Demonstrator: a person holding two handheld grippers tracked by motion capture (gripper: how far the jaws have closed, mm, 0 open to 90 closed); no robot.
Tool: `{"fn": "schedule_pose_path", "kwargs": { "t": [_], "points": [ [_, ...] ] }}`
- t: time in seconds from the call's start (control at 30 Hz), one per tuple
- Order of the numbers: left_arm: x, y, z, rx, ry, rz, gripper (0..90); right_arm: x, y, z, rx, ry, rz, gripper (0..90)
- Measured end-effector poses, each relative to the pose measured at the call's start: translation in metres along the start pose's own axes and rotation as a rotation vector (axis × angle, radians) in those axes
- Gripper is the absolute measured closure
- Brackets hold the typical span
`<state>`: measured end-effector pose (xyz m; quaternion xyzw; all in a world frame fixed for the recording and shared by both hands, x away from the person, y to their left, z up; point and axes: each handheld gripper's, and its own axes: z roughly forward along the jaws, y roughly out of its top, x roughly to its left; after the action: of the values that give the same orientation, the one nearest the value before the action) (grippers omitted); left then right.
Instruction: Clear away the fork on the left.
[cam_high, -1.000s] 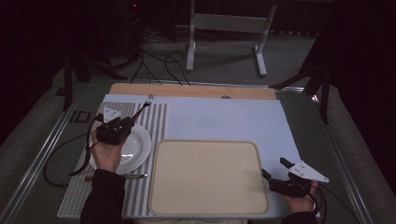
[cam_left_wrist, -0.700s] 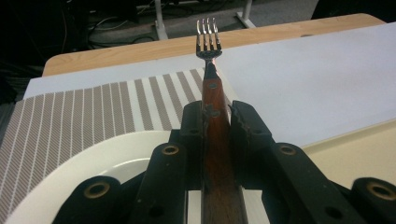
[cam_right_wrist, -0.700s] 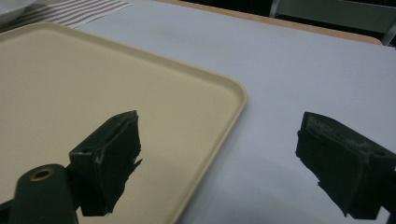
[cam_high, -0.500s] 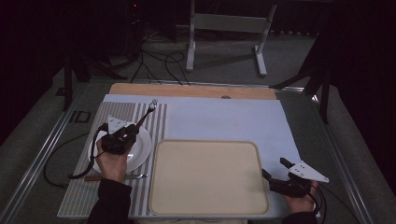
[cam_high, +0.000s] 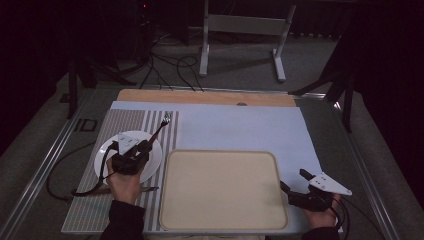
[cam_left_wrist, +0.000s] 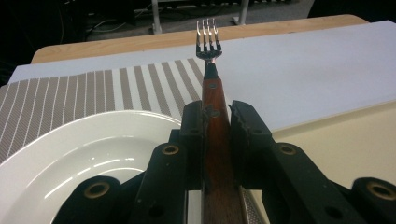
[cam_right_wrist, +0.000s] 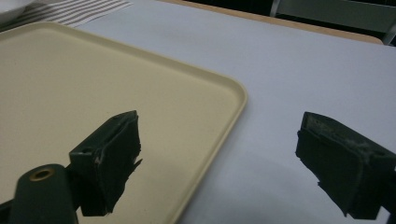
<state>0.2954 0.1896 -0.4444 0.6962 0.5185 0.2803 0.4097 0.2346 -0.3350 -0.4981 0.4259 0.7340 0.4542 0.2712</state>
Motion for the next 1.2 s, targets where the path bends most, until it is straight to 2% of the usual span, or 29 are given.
{"fn": "schedule_pose_path", "kwargs": {
  "t": [0.17, 0.6, 1.03, 1.2],
  "points": [
    [-0.005, -0.004, -0.004, -0.012, -0.003, -0.012, 76.3, 0.0, 0.0, 0.0, 0.0, 0.001, 0.001, 13.2],
    [-0.024, -0.014, -0.011, -0.02, 0.017, 0.0, 76.3, 0.0, 0.0, 0.001, 0.004, 0.0, -0.002, 13.2],
    [-0.047, -0.039, -0.013, -0.011, 0.018, 0.006, 76.2, 0.0, 0.0, 0.001, 0.004, 0.001, -0.003, 13.2],
    [-0.055, -0.05, -0.017, -0.024, 0.014, -0.015, 76.2, 0.001, 0.0, 0.001, 0.003, 0.003, -0.002, 13.2]
  ]
}}
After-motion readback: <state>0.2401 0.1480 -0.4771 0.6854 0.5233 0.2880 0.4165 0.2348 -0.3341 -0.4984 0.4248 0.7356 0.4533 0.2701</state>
